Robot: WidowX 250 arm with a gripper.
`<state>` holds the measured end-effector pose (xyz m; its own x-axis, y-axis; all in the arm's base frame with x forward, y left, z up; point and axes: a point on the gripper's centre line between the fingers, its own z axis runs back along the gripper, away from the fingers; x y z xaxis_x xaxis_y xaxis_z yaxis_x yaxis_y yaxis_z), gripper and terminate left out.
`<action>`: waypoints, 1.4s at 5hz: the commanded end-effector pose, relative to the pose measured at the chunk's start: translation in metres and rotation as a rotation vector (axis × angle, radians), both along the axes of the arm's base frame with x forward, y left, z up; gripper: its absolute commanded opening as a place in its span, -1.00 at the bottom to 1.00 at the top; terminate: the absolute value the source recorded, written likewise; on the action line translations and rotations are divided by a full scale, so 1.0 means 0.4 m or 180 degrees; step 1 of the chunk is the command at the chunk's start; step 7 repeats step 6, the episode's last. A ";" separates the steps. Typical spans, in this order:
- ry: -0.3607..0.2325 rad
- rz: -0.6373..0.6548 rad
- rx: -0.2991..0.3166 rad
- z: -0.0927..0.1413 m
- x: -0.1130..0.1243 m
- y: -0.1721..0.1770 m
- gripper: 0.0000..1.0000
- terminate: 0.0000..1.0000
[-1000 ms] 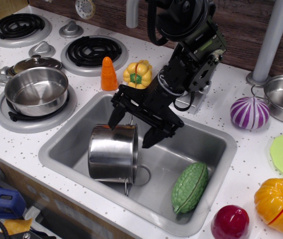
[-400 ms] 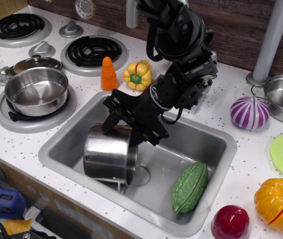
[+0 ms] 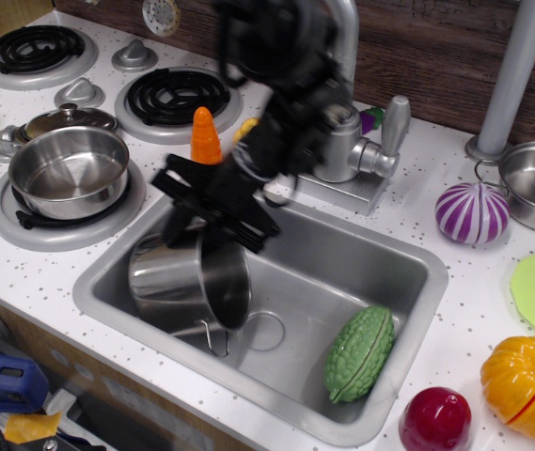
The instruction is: Flip pot upright in sink
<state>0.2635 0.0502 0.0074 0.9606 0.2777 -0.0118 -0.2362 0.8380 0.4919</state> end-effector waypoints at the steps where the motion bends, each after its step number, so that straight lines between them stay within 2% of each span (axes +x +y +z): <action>1: -0.0472 -0.0105 -0.0498 0.021 0.013 0.003 -1.00 -1.00; 2: -0.0624 -0.0171 -0.0854 0.011 0.013 0.018 -1.00 -1.00; 3: -0.0794 -0.0273 -0.1073 -0.004 0.012 0.030 -1.00 -1.00; 4: -0.1040 -0.0353 -0.1236 -0.024 0.016 0.033 1.00 -1.00; 5: -0.1040 -0.0353 -0.1236 -0.024 0.016 0.033 1.00 -1.00; 6: -0.1040 -0.0353 -0.1236 -0.024 0.016 0.033 1.00 1.00; 7: -0.1040 -0.0353 -0.1236 -0.024 0.016 0.033 1.00 1.00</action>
